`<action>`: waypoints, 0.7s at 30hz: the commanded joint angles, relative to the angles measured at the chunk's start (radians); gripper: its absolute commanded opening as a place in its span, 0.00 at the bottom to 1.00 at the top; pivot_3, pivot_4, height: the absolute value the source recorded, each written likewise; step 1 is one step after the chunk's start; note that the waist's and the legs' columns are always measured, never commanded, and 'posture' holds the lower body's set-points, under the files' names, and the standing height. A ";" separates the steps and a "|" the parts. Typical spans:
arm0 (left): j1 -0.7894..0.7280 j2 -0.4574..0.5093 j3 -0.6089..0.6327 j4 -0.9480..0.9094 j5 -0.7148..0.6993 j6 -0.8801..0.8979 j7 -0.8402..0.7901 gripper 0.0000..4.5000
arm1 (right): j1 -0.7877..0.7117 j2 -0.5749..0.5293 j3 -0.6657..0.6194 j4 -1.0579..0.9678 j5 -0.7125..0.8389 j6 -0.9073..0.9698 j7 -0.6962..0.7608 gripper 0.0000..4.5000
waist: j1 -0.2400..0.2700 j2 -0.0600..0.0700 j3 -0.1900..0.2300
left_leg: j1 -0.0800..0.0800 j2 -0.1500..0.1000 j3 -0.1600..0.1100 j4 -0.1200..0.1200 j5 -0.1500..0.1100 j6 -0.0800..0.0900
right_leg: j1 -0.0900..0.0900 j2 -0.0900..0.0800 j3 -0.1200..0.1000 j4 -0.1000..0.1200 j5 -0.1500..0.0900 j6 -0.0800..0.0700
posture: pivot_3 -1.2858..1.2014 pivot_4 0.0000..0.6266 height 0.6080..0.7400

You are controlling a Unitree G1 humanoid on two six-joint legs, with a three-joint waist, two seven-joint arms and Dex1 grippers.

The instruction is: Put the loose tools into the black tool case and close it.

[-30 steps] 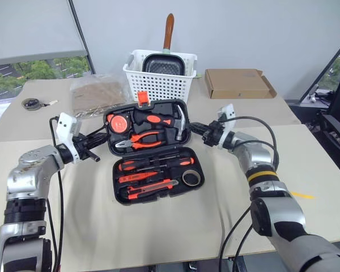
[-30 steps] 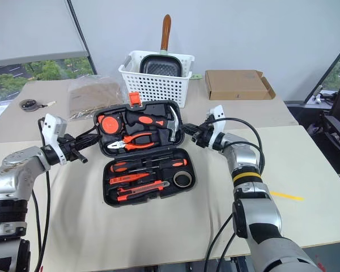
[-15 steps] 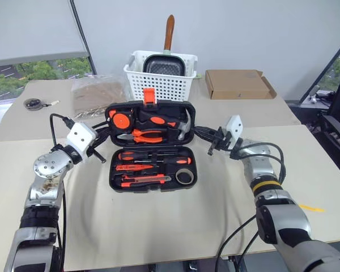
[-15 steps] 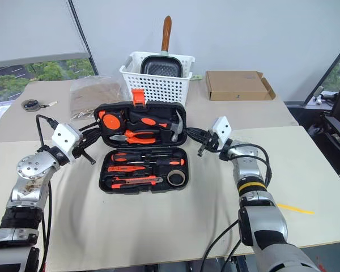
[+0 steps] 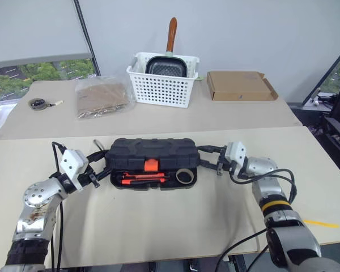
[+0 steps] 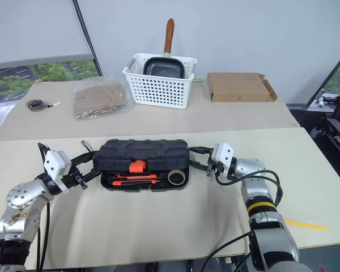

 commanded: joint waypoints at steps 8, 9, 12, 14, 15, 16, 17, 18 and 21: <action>0.091 0.079 0.187 0.102 -0.087 0.095 -0.118 0.98 | 0.262 -0.204 0.102 -0.543 0.069 0.471 0.086 0.49 | 0.006 -0.001 0.000 | 0.002 0.003 0.000 -0.001 -0.001 -0.001 | 0.000 0.001 -0.004 -0.002 -0.003 -0.003 | 0.52 0.24 0.70; 0.084 0.083 0.192 0.128 -0.082 0.088 -0.131 0.98 | 0.271 -0.198 0.108 -0.572 0.076 0.496 0.075 0.49 | 0.008 -0.001 0.000 | 0.002 0.003 0.000 -0.001 -0.002 -0.002 | 0.000 0.001 -0.005 -0.002 -0.003 -0.003 | 0.52 0.24 0.70; 0.035 0.088 0.218 0.211 -0.077 0.072 -0.145 0.98 | 0.301 -0.150 0.125 -0.659 0.088 0.573 0.002 0.49 | 0.013 -0.002 0.000 | 0.002 0.004 0.000 0.000 -0.005 -0.008 | -0.001 0.001 -0.006 -0.002 -0.005 -0.006 | 0.52 0.24 0.70; -0.017 0.088 0.239 0.263 -0.083 0.072 -0.142 0.98 | 0.308 -0.122 0.139 -0.680 0.072 0.602 -0.047 0.49 | 0.017 -0.003 -0.001 | 0.002 0.004 0.000 0.000 -0.005 -0.009 | 0.000 0.001 -0.006 -0.002 -0.005 -0.006 | 0.52 0.24 0.70; -0.049 0.087 0.248 0.287 -0.085 0.073 -0.136 0.98 | 0.310 -0.106 0.145 -0.684 0.064 0.618 -0.074 0.49 | 0.020 -0.003 -0.001 | 0.002 0.004 -0.001 0.000 -0.005 -0.009 | -0.001 0.001 -0.006 -0.002 -0.005 -0.006 | 0.52 0.24 0.70; -0.078 0.083 0.254 0.300 -0.092 0.080 -0.131 0.98 | 0.313 -0.093 0.149 -0.690 0.060 0.633 -0.096 0.49 | 0.022 -0.004 -0.001 | 0.002 0.004 -0.001 0.000 -0.005 -0.009 | -0.001 0.001 -0.006 -0.002 -0.004 -0.005 | 0.52 0.24 0.70; -0.104 0.079 0.260 0.307 -0.100 0.092 -0.127 0.98 | 0.316 -0.085 0.156 -0.696 0.059 0.647 -0.110 0.49 | 0.025 -0.004 -0.001 | 0.002 0.004 -0.001 0.000 -0.005 -0.009 | -0.001 0.001 -0.006 -0.002 -0.004 -0.005 | 0.52 0.24 0.70; -0.134 0.071 0.264 0.306 -0.110 0.106 -0.121 0.98 | 0.317 -0.078 0.164 -0.701 0.055 0.662 -0.126 0.49 | 0.025 -0.005 -0.001 | 0.001 0.003 -0.001 0.000 -0.005 -0.009 | -0.001 0.001 -0.006 -0.002 -0.004 -0.005 | 0.52 0.24 0.70; -0.224 0.053 0.253 0.281 -0.139 0.153 -0.109 0.98 | 0.292 -0.037 0.163 -0.657 0.017 0.644 -0.209 0.49 | 0.022 -0.007 -0.002 | 0.000 0.002 0.000 0.000 -0.004 -0.007 | 0.000 0.001 -0.005 -0.005 -0.003 -0.003 | 0.52 0.24 0.70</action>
